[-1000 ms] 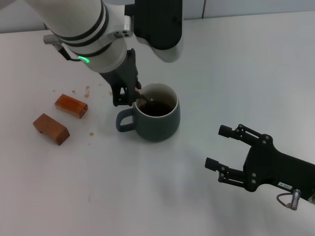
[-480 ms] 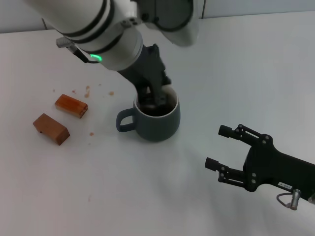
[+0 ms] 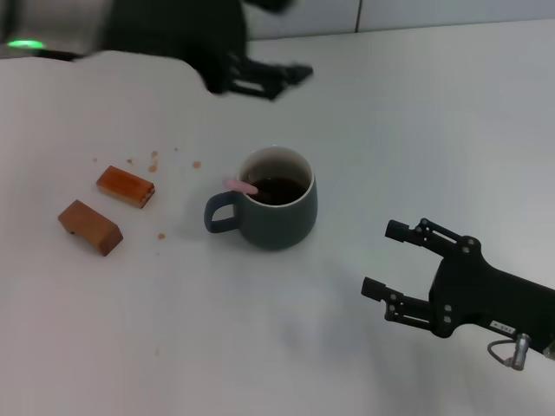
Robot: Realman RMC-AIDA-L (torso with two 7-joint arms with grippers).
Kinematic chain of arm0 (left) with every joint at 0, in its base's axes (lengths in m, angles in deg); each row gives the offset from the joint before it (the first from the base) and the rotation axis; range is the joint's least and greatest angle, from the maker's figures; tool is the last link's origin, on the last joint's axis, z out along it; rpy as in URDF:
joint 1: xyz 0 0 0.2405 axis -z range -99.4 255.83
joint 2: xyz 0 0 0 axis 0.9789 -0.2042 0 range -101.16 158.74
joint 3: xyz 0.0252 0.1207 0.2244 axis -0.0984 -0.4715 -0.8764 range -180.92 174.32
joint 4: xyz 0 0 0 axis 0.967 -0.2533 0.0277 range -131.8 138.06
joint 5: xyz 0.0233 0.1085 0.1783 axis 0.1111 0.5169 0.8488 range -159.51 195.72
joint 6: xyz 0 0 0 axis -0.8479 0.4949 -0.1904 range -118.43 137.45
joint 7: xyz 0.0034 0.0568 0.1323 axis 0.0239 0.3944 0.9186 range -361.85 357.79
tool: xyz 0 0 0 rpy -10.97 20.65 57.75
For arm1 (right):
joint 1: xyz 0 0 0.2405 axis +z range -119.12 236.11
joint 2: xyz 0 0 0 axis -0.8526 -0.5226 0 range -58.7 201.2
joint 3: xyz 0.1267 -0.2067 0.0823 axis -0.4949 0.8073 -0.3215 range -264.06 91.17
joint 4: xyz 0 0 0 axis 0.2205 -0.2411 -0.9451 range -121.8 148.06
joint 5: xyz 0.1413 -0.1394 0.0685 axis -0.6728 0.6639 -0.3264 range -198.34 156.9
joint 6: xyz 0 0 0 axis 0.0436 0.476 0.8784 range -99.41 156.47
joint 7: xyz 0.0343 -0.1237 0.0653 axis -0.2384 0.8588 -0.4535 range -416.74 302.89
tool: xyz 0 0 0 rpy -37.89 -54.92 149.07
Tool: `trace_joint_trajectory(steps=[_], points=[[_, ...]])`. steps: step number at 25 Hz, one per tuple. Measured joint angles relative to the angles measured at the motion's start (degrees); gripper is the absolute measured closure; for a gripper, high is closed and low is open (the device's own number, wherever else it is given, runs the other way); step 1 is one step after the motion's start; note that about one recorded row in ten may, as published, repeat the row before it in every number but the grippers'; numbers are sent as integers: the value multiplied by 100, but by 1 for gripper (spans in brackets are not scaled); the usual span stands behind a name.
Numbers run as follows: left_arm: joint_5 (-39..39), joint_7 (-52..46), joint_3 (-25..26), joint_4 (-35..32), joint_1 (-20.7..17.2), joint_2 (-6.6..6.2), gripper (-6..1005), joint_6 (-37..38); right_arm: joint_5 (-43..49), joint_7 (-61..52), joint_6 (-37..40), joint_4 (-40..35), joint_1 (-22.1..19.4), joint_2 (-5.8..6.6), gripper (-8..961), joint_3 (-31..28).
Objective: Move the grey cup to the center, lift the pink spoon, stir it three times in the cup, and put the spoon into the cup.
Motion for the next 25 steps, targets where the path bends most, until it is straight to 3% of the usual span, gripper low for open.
trace_joint_trajectory(steps=[4,7,10,11,13,14,16,18,19,20,25], points=[[-1064,984,714,245,-811,-31,293,36,-15,44,30,-7,-9,0,133,-6],[-1547,1775,1041,787,-1378,-30,172,58,-23,122,78,-7,-16,0,133,-16],[-1842,2518,1285,1556,-1734,-38,162,233,-25,162,111,-7,-24,0,133,-30],[-1923,2892,1522,2084,-1815,-40,159,407,-28,168,125,-6,-27,0,133,-36],[-1941,3120,1674,2418,-1830,-41,153,516,-33,176,142,-6,-29,0,133,-44],[-1953,3603,2012,3177,-1842,-43,153,744,-35,177,149,-6,-30,0,133,-48],[-1935,4214,2288,4024,-1842,-66,153,910,-37,183,163,-6,-30,-1,133,-49],[-1935,4214,2288,4024,-1842,-66,153,910,-37,211,185,5,-30,-5,133,-51],[-1934,4564,2338,4383,-1855,-82,153,922,-39,241,199,19,-30,-7,133,-54],[-1930,5534,2366,5335,-1936,-83,153,923,-41,266,206,29,-29,-8,133,-55],[-1877,5875,2335,6011,-1976,-44,153,902,-49,328,216,55,-26,-16,133,-60]])
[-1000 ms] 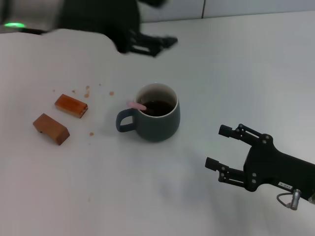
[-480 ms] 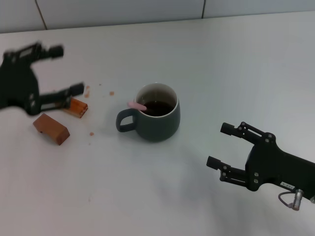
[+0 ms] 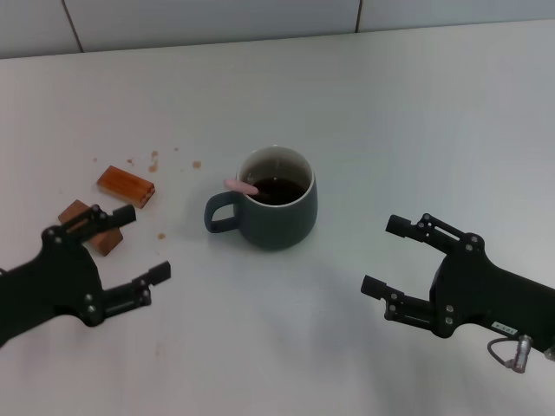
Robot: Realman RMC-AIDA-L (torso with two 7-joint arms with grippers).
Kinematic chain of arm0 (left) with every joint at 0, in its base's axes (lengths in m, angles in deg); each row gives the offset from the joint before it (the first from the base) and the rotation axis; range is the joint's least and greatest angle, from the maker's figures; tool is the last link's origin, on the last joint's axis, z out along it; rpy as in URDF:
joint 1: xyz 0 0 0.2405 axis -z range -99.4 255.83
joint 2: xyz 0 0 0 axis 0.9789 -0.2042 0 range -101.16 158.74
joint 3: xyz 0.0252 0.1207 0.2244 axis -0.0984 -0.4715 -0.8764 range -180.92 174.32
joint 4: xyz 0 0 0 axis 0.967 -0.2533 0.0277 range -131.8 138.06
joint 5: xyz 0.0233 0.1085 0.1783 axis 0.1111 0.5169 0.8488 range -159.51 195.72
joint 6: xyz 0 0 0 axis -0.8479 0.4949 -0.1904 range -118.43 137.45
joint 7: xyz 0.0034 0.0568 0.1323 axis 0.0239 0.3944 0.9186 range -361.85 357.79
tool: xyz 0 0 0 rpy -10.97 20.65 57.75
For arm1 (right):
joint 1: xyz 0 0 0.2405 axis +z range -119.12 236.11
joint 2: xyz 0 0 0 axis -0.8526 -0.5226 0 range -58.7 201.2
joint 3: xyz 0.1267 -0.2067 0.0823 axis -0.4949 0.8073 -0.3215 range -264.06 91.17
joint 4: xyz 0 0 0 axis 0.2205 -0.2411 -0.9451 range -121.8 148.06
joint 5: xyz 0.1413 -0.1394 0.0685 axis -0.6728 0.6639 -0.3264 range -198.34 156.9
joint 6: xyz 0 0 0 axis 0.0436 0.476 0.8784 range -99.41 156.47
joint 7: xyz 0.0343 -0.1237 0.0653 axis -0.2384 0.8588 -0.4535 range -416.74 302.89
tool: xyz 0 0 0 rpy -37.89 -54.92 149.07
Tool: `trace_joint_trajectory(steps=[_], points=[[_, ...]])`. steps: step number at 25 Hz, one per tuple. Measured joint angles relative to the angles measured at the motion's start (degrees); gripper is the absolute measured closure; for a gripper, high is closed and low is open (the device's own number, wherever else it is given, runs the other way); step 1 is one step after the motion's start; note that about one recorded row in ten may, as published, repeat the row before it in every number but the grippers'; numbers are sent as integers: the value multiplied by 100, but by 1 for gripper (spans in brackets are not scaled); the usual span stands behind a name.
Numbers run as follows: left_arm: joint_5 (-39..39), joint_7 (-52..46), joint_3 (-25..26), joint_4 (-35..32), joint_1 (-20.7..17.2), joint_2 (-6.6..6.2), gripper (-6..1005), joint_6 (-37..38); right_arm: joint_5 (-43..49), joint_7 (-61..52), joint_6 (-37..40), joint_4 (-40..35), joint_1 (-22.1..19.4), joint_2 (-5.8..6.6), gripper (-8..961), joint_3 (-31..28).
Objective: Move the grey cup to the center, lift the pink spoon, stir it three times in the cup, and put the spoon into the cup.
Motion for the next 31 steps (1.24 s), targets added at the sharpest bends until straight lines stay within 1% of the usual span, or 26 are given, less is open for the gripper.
trace_joint_trajectory(steps=[2,5,11,31], points=[[40,93,0,172,15,-2,153,6,-4,7,1,7,1,-1,133,0],[77,177,-15,247,26,-1,153,23,-7,13,3,9,3,-2,133,1],[86,221,-107,258,77,22,153,15,-7,23,4,9,13,-11,133,2],[83,232,-142,349,195,29,153,52,-4,81,-3,9,19,-11,133,1]])
